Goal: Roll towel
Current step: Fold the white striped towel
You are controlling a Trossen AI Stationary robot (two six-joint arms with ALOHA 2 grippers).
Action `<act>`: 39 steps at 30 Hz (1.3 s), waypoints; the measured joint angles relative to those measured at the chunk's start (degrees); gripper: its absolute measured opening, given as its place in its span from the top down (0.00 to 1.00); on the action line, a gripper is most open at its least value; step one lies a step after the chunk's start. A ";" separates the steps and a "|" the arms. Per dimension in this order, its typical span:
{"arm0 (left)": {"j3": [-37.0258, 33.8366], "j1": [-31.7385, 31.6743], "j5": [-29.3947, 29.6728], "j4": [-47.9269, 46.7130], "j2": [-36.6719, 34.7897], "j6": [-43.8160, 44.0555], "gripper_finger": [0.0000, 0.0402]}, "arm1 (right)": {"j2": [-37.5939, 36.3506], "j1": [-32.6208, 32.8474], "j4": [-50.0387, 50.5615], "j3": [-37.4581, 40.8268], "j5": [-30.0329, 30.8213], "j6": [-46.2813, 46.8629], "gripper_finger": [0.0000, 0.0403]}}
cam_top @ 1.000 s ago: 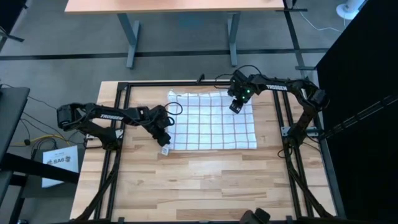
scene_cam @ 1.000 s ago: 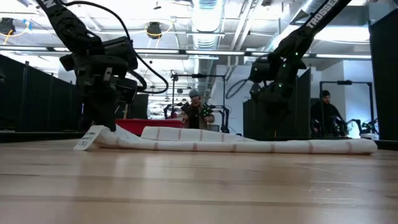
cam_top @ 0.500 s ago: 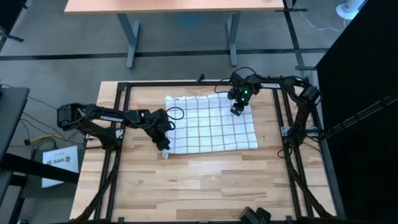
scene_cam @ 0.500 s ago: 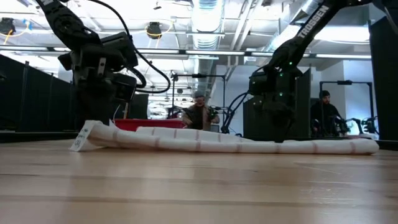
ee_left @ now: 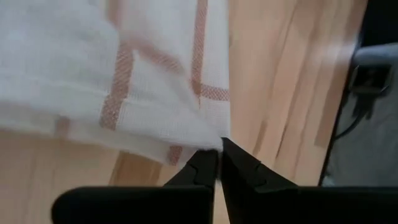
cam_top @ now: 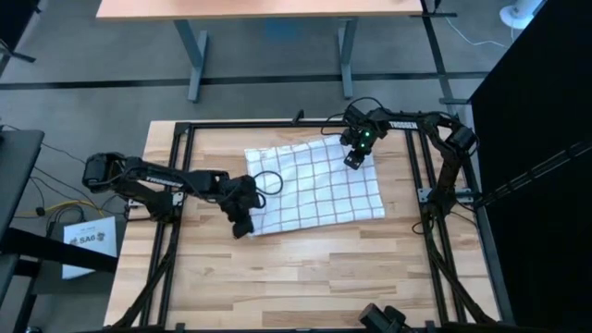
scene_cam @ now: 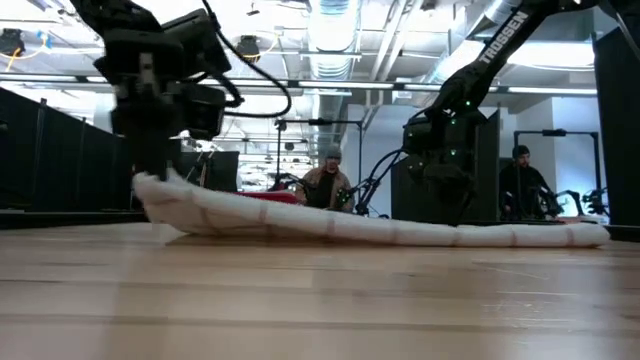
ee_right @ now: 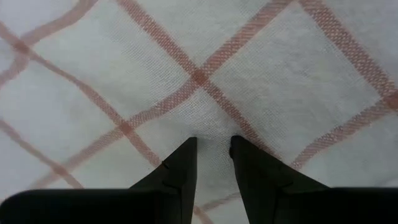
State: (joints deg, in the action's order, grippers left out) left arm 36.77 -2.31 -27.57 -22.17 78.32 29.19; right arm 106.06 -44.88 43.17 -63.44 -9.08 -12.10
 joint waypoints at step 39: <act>0.22 -5.66 8.02 -7.95 -6.36 -1.10 0.89 | 0.00 0.22 1.15 0.02 0.00 -3.95 0.77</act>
State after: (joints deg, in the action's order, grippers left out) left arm 36.99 -7.97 -19.54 -30.11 71.97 28.09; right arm 106.06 -44.66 44.32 -63.42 -9.08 -16.05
